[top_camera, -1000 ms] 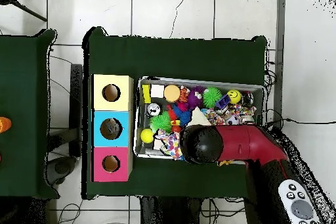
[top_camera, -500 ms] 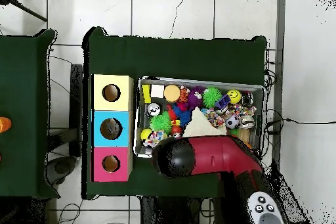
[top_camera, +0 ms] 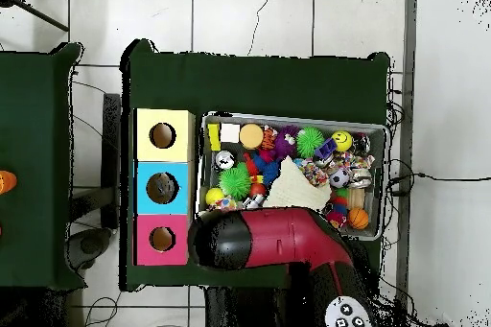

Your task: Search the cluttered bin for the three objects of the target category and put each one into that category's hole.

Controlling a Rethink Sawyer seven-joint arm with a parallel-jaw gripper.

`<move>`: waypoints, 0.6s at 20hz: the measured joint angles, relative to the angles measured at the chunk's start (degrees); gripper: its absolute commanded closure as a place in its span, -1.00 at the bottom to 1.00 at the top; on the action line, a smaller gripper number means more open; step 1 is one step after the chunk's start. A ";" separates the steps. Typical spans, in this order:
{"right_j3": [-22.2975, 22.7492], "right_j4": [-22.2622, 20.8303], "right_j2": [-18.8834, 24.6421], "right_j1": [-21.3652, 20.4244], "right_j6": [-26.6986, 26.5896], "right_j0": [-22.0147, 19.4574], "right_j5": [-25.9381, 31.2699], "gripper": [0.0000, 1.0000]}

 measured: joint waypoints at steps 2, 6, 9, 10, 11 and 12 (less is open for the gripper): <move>-0.01 0.09 -0.43 0.94 0.00 -0.07 -0.38 -1.00; -0.04 0.08 -1.17 4.33 0.00 -0.34 -3.05 -1.00; -0.05 0.08 -1.76 7.28 0.00 -0.46 -6.04 -1.00; -0.06 0.08 -1.96 8.25 0.00 -0.48 -7.07 -1.00; -0.06 0.09 -2.08 8.77 0.00 -0.47 -7.67 -1.00; -0.07 0.09 -2.31 9.67 0.00 -0.46 -8.62 -1.00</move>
